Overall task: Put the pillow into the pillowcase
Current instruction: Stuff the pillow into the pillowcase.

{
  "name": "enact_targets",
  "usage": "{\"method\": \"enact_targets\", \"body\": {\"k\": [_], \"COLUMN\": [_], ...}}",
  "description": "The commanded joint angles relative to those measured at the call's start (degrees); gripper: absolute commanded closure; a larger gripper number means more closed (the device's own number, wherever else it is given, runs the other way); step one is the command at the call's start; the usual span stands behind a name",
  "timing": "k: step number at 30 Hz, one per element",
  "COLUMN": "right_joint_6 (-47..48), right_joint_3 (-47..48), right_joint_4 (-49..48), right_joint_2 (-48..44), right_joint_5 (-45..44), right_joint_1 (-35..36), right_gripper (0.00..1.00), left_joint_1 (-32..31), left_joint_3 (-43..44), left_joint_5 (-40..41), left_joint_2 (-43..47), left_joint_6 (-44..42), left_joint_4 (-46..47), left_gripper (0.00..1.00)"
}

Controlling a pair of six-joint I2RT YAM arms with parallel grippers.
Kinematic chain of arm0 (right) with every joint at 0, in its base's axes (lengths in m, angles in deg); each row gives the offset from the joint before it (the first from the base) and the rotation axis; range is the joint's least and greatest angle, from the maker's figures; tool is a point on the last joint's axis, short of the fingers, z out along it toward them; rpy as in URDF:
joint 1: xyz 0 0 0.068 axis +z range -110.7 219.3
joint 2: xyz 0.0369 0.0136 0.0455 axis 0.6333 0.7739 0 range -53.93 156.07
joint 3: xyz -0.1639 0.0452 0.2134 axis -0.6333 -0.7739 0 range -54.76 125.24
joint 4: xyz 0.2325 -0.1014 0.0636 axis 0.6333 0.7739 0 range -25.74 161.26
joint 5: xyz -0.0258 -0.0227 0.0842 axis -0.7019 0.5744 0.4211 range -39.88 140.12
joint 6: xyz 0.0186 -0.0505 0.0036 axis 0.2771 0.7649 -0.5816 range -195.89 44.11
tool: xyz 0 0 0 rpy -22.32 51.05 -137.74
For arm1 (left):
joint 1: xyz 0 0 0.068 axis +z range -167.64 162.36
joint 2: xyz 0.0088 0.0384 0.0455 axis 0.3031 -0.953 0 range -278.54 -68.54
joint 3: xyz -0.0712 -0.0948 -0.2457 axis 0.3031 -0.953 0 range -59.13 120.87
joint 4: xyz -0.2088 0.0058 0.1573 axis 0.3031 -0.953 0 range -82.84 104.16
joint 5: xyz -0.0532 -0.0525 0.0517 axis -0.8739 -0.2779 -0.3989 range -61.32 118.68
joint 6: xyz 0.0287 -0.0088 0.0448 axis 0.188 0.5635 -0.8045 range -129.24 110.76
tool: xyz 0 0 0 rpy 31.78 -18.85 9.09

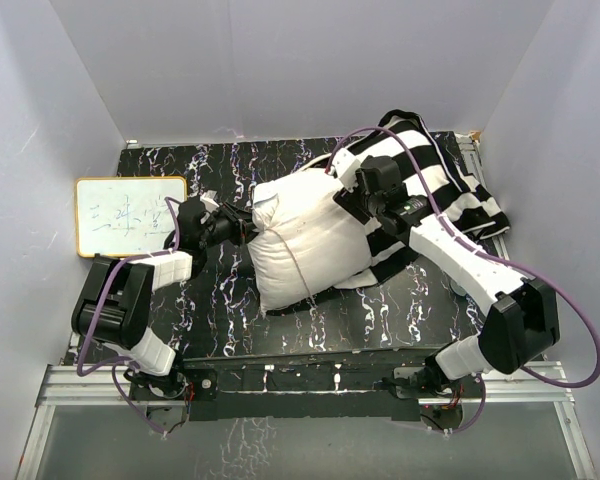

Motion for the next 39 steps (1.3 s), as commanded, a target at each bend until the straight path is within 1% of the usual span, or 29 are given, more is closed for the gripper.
{"method": "enact_targets", "body": {"k": [1,5,9,11,14,15,16,18,19,20,22,24,27,29,31,34,36,39], "right_joint_6": [2.0,1.5,-2.7,-4.0,-4.6,-4.5,-4.3,-4.2,-4.3,-4.4,-4.4,-5.7,-10.2,-14.7,-20.2,-27.0,-28.1,-27.2], "right_joint_3": [-1.2,-0.5,2.2,3.0,3.7,3.7,3.8,4.6,5.3,6.4,9.8,16.0,28.1,34.6,39.4,42.7,40.9,33.1], "right_joint_4": [-3.9,-2.7,1.6,2.6,3.1,3.1,3.2,4.0,4.7,5.8,8.7,13.1,17.0,15.7,12.3,8.0,7.4,6.2], "right_joint_2": [-0.6,0.0,0.9,1.6,2.9,3.5,4.0,5.0,5.3,5.4,5.4,7.3,14.8,20.6,25.7,32.9,36.3,37.2], "right_joint_5": [-7.5,-5.6,3.1,6.1,7.2,6.8,6.4,7.3,9.3,12.9,25.2,40.5,60.8,69.0,71.7,69.8,67.1,64.7], "right_joint_1": [0.0,0.2,0.1,0.2,0.1,0.1,0.1,0.0,0.0,0.0,0.0,0.3,3.0,5.9,8.3,8.8,7.4,4.5], "right_gripper": [0.32,0.43,0.54,0.55,0.49,0.48,0.53,0.76,0.86,0.91,0.92,0.92,0.92,0.92,0.92,0.92,0.92,0.92], "left_joint_1": [-0.8,-0.8,-0.8,-0.8,-0.8,-0.7,-0.8,-0.8,-0.8,-0.8,-0.8,-0.7,-0.8,-0.8,-1.0,-1.9,-2.7,-3.2], "left_joint_3": [-1.0,-0.7,-0.5,-0.6,-0.7,-0.7,-0.8,-0.8,-0.9,-0.8,-0.3,1.0,3.4,4.9,5.8,6.7,7.0,5.7], "left_joint_5": [-4.0,-4.2,-4.8,-5.1,-5.5,-5.6,-5.7,-5.9,-5.9,-6.0,-6.2,-6.4,-6.8,-6.7,-6.1,-5.5,-5.1,-4.5], "left_joint_2": [-0.9,-1.1,-1.8,-2.0,-2.0,-2.0,-2.0,-2.3,-2.5,-2.8,-4.3,-6.2,-9.4,-10.9,-11.7,-11.8,-11.3,-10.5], "left_joint_6": [-3.0,-3.0,-2.9,-2.7,-2.6,-2.6,-2.6,-2.9,-3.1,-3.4,-4.6,-5.9,-7.7,-8.5,-8.6,-8.7,-9.5,-10.5], "left_joint_4": [-0.5,-0.4,0.2,0.5,0.9,0.9,1.0,1.0,1.0,1.0,0.4,-0.8,-1.8,-2.6,-2.3,-1.8,-2.1,-1.3], "left_gripper": [1.00,1.00,1.00,1.00,1.00,1.00,1.00,1.00,1.00,1.00,1.00,1.00,1.00,1.00,1.00,1.00,1.00,1.00]}}
